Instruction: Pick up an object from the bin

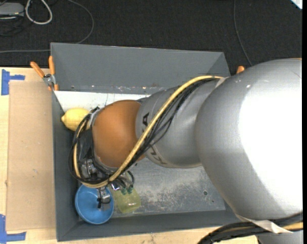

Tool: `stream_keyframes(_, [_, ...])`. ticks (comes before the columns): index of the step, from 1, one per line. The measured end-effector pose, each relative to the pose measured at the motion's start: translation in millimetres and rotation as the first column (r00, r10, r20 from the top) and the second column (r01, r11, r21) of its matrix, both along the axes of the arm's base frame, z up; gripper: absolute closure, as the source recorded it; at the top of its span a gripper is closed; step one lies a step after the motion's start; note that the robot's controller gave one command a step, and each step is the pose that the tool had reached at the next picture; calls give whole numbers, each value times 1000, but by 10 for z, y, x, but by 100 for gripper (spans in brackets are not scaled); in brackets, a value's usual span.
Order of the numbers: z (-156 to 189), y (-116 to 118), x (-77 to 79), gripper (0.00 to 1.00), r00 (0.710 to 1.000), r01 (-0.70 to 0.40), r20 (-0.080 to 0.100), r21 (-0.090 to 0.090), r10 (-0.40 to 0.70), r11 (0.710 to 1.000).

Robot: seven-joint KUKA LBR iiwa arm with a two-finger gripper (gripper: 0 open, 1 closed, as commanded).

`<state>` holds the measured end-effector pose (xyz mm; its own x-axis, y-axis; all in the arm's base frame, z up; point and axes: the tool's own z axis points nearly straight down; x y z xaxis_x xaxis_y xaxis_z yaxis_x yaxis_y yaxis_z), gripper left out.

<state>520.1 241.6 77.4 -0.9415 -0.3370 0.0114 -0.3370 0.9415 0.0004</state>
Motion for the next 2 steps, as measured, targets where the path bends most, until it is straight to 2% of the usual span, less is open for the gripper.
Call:
stream_keyframes(1, [-55,-110,-87,0,901,-434,10,-2,434,901])
stream_keyframes(2, [38,6,20,100,1000,-15,4,3,15,1000])
